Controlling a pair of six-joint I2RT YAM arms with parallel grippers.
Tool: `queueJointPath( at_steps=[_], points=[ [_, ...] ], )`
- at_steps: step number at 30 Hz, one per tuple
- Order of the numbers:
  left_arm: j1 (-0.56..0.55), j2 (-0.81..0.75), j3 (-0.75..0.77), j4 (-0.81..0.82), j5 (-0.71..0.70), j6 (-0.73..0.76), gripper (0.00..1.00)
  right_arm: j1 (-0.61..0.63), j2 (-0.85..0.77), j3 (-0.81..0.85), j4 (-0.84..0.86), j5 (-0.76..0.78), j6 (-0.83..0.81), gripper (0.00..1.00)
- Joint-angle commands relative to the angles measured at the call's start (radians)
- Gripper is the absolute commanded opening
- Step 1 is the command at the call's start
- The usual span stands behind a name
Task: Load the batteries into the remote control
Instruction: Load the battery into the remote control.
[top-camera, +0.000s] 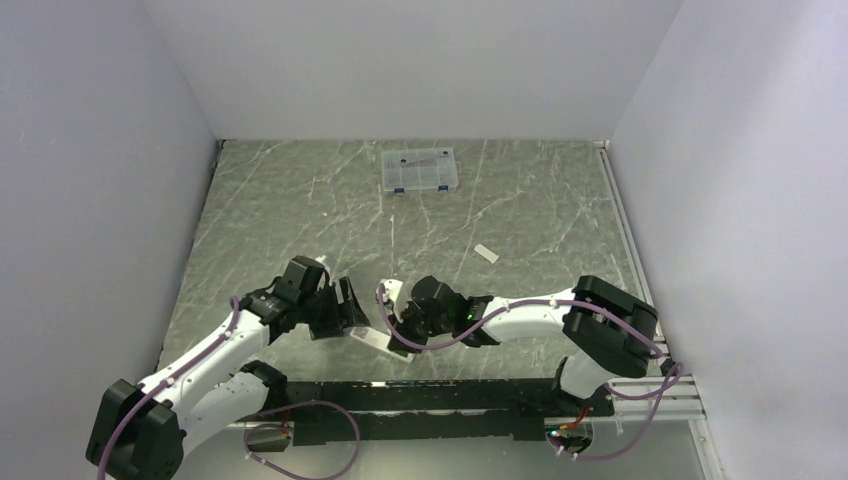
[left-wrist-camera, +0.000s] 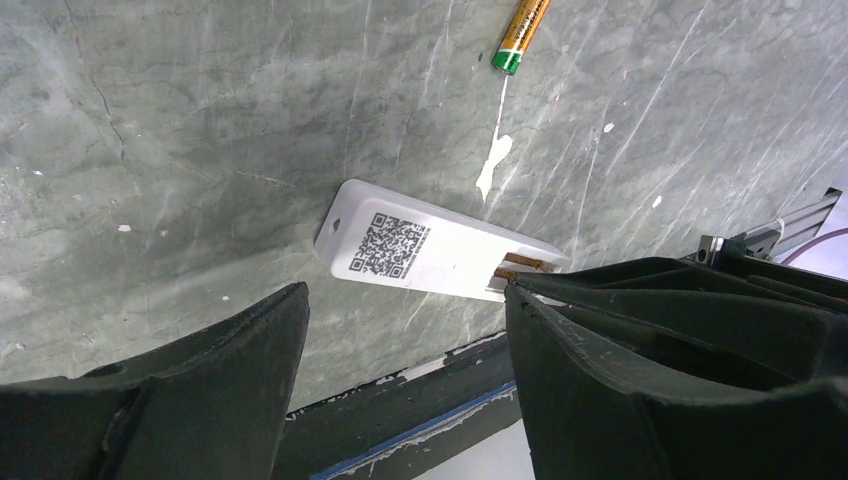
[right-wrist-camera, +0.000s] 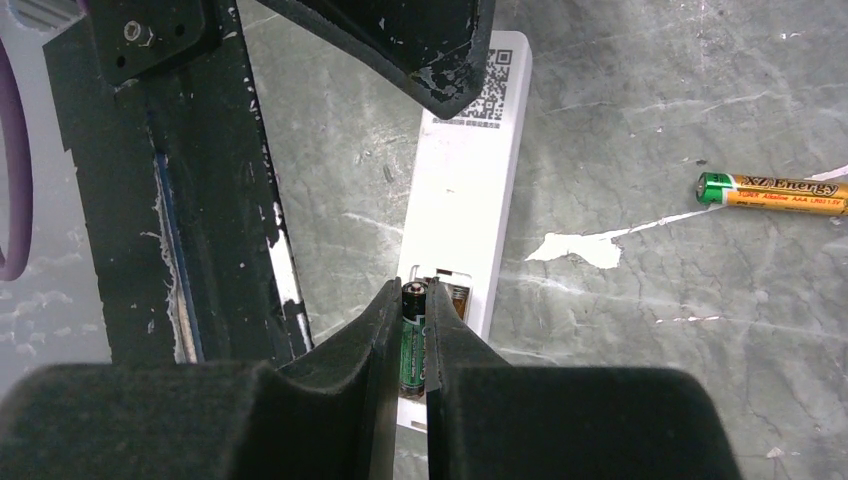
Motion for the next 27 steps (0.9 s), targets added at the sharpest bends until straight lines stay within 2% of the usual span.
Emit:
queueJointPath(
  at_steps=[1,11,27],
  points=[
    [-0.004,-0.001,0.001,0.026,-0.003,0.004,0.77,0.009,-0.011,0.007,0.026,-0.026,0.017,0.04],
    [-0.004,-0.006,0.001,0.025,-0.006,0.005,0.77,0.016,0.007,0.037,-0.005,-0.018,0.027,0.16],
    [-0.004,-0.007,0.0,0.03,-0.001,0.008,0.77,0.018,-0.006,0.05,-0.024,0.023,0.054,0.23]
  ],
)
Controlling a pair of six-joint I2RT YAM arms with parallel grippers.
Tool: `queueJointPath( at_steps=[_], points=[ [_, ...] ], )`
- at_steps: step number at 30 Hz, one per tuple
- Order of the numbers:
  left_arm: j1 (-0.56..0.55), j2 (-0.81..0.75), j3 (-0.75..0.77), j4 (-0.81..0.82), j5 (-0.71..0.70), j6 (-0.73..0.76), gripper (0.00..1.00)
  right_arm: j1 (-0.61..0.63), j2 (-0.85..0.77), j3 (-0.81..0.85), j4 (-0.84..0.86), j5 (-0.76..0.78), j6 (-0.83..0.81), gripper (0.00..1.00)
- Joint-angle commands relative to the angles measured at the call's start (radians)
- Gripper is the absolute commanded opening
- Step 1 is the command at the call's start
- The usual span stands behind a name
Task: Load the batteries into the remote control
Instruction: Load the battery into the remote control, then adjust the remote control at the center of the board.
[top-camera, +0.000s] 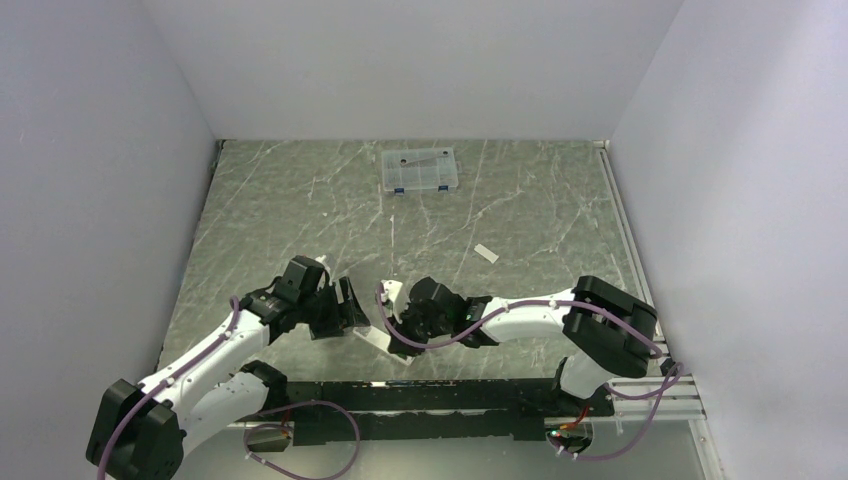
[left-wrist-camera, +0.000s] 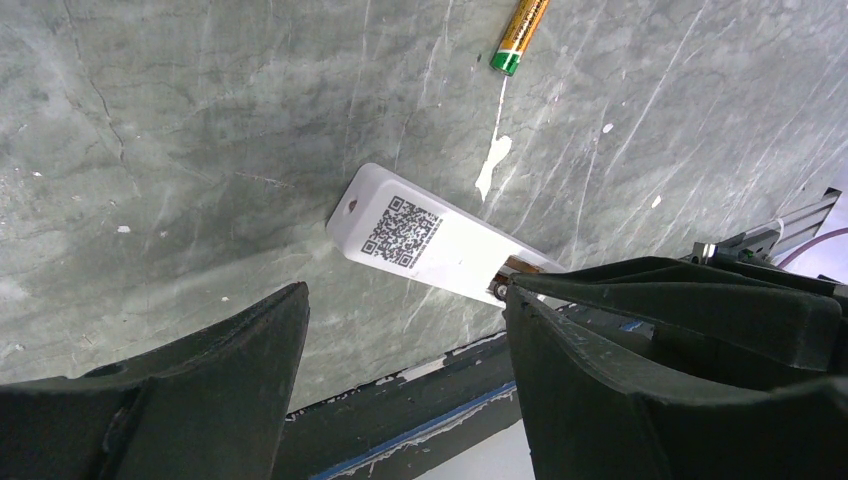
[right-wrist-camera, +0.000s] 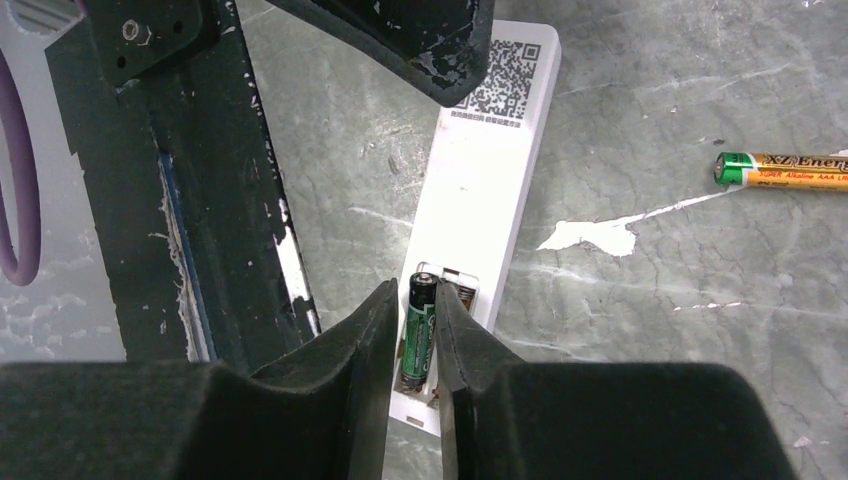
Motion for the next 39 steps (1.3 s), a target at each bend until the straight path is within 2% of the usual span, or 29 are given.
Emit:
queueJointPath(
  at_steps=[1,12,22,27,34,39],
  points=[
    [-0.004,-0.006,-0.001,0.029,-0.001,0.008,0.77,0.006,-0.008,0.041,0.003,0.015,0.014,0.24],
    [-0.004,0.007,0.002,0.036,0.001,0.011,0.77,0.006,-0.071,0.065,-0.04,0.066,0.017,0.29],
    [-0.004,0.044,-0.006,0.069,0.015,0.014,0.75,0.004,-0.154,0.065,-0.173,0.222,0.01,0.29],
    [-0.004,0.075,-0.01,0.09,0.029,0.006,0.75,0.004,-0.141,0.05,-0.22,0.256,0.04,0.25],
    [-0.004,0.121,-0.021,0.124,0.056,-0.01,0.73,0.002,-0.095,0.018,-0.223,0.265,0.077,0.09],
    [-0.004,0.15,-0.019,0.127,0.072,-0.018,0.73,0.004,-0.072,-0.001,-0.223,0.256,0.086,0.01]
  ],
)
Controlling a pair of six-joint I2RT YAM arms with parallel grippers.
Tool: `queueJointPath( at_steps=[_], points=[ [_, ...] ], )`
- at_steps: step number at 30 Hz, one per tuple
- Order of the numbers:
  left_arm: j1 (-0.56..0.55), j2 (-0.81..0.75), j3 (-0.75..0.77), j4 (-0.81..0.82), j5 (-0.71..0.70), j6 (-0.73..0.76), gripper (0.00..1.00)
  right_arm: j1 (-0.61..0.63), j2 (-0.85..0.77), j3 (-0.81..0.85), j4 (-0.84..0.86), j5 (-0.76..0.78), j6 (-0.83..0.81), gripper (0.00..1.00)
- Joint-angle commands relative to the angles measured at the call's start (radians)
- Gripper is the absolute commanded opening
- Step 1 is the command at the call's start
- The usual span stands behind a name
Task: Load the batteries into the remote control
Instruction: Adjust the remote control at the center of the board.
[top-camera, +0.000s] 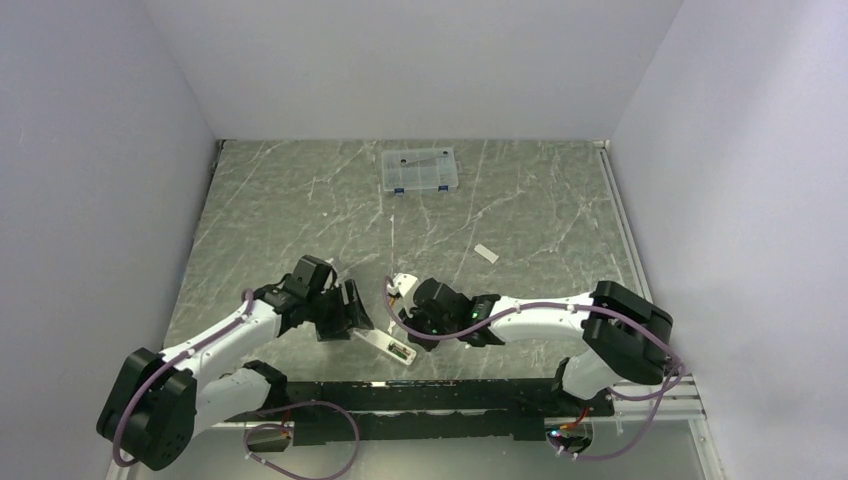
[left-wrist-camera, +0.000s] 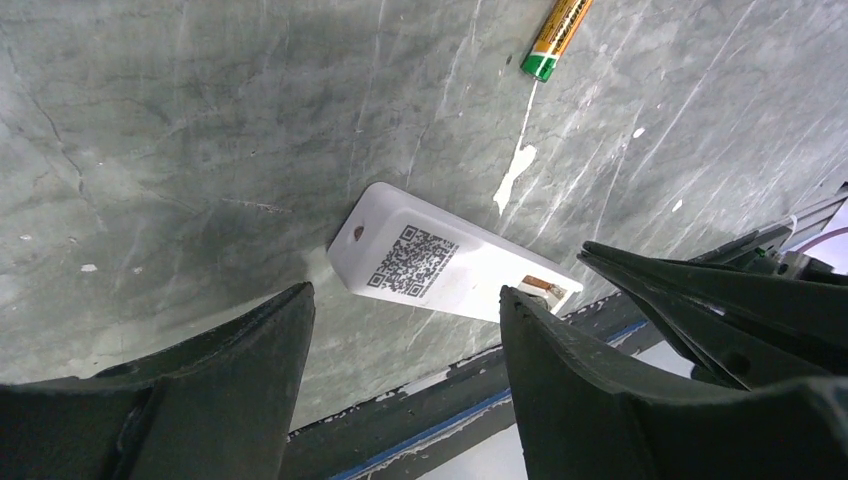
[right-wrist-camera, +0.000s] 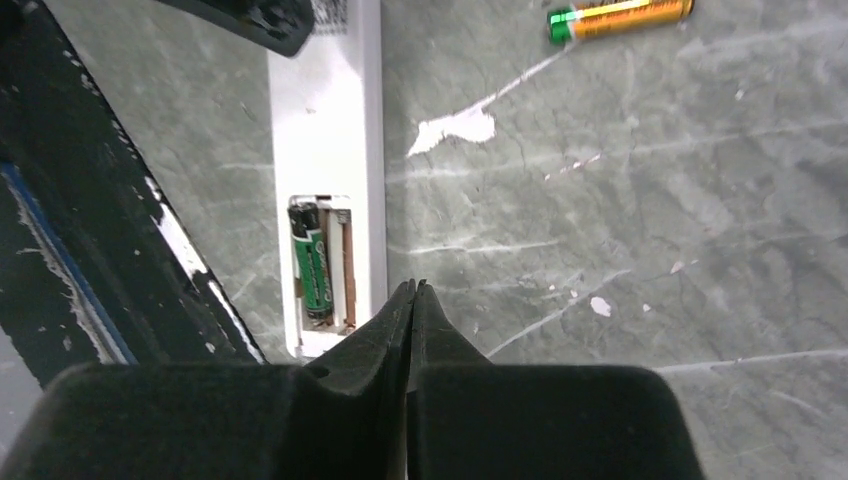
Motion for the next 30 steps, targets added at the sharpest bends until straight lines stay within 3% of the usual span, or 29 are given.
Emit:
queueJointPath(
  at_steps=[1,30],
  points=[
    [-0.005,0.017,-0.002,0.042,0.033,-0.013,0.73,0.003,0.017,-0.02,0.005,0.007,0.025,0.0],
    [-0.006,0.31,0.058,0.317,0.156,-0.019,0.72,0.096,0.04,-0.075,0.139,-0.091,0.138,0.0]
  ],
)
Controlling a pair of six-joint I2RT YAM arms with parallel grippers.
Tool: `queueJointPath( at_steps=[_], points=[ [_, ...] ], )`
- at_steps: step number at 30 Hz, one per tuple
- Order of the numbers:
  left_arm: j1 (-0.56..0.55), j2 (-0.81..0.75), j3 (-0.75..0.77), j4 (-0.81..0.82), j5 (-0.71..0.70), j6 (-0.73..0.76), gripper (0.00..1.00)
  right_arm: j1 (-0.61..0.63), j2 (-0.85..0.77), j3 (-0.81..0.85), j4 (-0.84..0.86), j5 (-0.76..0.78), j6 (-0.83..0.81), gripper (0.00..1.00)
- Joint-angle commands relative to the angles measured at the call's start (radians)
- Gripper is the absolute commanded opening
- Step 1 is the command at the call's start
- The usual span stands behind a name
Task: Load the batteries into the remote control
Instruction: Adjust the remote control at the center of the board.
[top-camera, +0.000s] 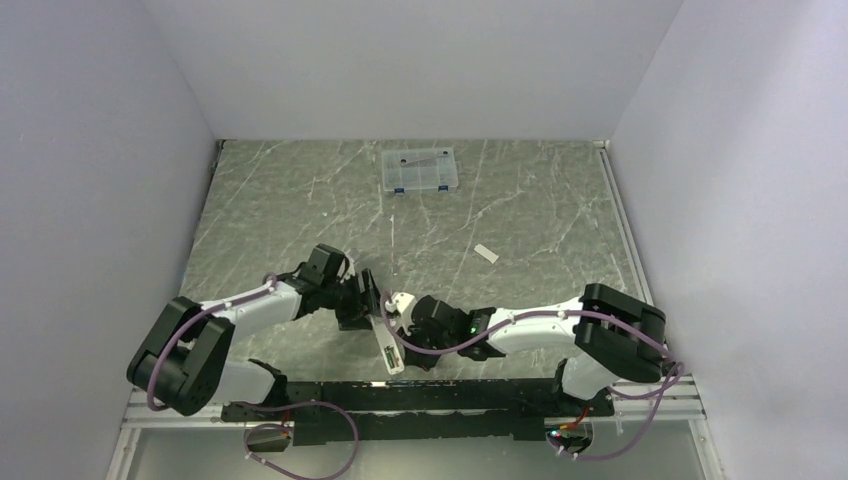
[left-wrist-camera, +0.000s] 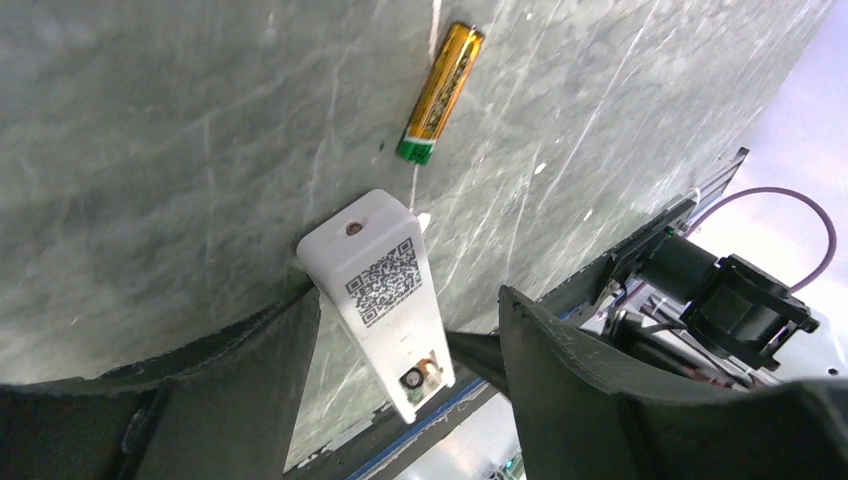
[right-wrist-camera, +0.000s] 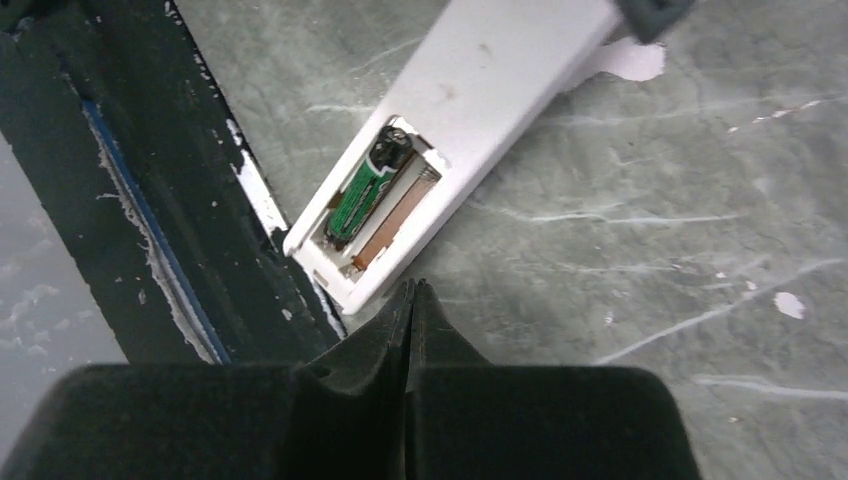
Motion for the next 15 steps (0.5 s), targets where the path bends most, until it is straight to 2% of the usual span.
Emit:
queueJointPath(
  at_steps=[1,15],
  points=[
    [-0.007,0.062,0.029,0.055,-0.005,0.036,0.72,0.027,0.015,-0.002,0.064,-0.012,0.035,0.0],
    [-0.08,0.211,0.075,0.156,0.039,0.016,0.7,0.053,0.085,0.062,0.1,0.003,0.054,0.0]
  ],
)
